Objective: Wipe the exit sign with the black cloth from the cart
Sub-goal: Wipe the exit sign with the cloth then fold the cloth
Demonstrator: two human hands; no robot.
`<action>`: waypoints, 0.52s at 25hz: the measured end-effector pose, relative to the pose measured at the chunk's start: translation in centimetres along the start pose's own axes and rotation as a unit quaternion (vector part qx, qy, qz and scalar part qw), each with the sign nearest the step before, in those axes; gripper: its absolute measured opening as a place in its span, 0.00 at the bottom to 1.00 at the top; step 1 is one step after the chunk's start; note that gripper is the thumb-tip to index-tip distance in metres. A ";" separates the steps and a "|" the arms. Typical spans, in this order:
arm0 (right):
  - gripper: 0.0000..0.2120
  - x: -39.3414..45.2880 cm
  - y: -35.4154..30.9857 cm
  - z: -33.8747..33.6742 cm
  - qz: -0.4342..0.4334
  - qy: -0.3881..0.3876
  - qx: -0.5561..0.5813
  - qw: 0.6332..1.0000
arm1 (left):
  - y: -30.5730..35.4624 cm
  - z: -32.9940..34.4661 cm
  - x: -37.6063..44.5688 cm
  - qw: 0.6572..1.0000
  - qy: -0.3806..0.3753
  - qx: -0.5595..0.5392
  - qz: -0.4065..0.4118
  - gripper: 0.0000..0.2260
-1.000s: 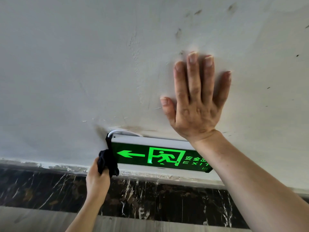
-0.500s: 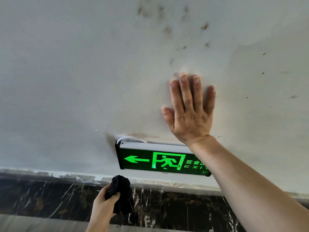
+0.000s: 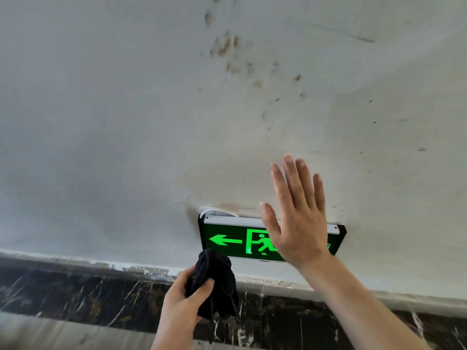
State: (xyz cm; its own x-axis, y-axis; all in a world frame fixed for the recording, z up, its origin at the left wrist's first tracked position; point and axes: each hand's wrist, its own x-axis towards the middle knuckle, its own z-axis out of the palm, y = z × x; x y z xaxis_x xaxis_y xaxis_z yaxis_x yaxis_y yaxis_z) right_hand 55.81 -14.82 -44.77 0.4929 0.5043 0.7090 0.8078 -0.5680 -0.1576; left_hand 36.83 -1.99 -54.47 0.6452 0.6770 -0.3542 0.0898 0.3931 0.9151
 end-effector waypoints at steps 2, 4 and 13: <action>0.30 -3.5 -1.4 -0.7 0.062 -0.081 0.104 0.989 | 0.6 1.1 -1.1 1.000 -0.023 -0.006 0.010 0.11; 0.28 -6.7 -2.5 -1.6 0.175 -0.177 0.262 0.932 | 0.9 2.3 -2.1 0.998 -0.056 -0.002 0.021 0.14; 0.23 -14.0 -2.1 -4.3 0.417 -0.252 0.545 0.682 | 0.2 5.1 -4.9 0.986 -0.129 0.091 0.060 0.10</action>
State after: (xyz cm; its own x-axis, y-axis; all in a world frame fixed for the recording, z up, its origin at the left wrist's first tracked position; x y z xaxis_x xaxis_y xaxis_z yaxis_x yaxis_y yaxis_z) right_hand 45.85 -23.47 -51.42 0.7548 0.6167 -0.2237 -0.1970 -0.1121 -0.9740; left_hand 37.51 -8.42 -51.55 0.8285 0.5226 -0.2015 0.1203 0.1853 0.9753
